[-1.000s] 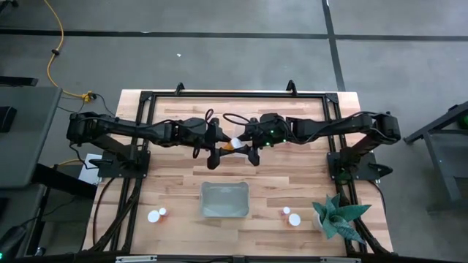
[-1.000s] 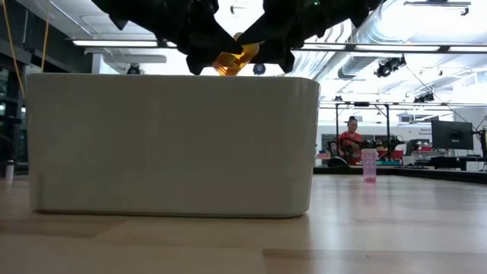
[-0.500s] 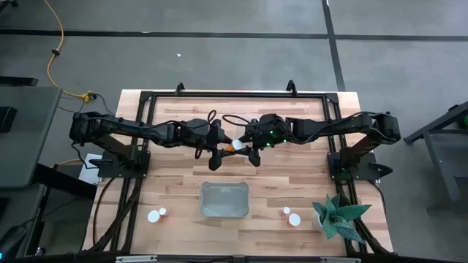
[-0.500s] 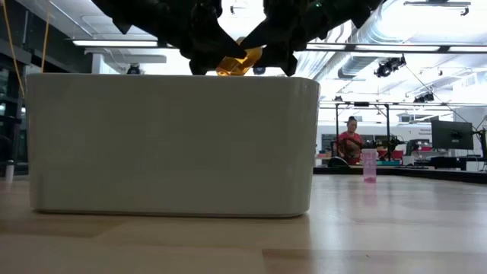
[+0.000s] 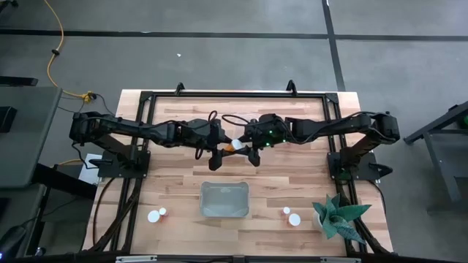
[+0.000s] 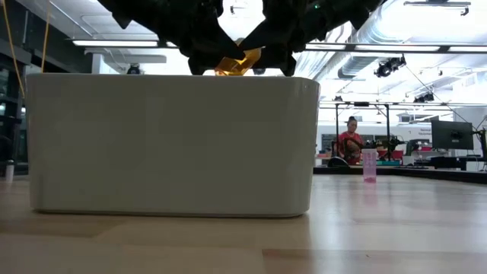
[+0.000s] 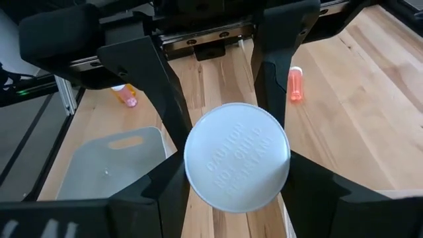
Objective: Pick and place medicine bottles into bin by pill shape (circle, oval)
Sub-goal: Put the top left orange pill bottle into the transparent bin
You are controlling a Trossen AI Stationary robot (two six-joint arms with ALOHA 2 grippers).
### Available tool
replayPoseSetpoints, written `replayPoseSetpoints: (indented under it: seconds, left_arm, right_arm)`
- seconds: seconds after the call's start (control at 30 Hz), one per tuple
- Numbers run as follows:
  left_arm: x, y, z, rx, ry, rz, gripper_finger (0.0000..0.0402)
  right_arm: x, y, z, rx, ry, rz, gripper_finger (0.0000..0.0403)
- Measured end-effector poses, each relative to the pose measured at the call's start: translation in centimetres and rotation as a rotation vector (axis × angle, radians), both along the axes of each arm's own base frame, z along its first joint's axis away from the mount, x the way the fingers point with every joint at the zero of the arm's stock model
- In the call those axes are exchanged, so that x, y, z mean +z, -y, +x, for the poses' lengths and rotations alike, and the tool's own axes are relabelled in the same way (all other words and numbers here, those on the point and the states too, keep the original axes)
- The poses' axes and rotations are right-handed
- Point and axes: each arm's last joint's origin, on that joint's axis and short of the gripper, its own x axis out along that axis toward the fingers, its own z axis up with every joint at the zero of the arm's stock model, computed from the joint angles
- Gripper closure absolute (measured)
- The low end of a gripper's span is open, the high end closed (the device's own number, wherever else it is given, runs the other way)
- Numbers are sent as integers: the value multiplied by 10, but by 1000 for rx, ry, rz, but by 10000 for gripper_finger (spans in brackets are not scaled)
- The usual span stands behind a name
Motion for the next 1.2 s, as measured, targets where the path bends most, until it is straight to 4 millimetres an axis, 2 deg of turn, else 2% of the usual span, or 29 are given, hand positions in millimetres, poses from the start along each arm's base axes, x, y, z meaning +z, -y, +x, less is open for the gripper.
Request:
replayPoseSetpoints:
  seconds: [0.63,0.73,0.97,1.2]
  left_arm:
    - [-1,0,-1,7,-23,-3,211]
    - [-1,0,-1,8,-23,-3,211]
    - [-1,0,-2,16,-23,-3,211]
    - [-1,0,-2,15,-24,-2,211]
  right_arm:
    - [1,1,1,-8,29,12,210]
    - [2,1,2,-5,35,16,191]
    - [3,1,2,-4,45,14,114]
    - [3,2,2,8,50,-5,97]
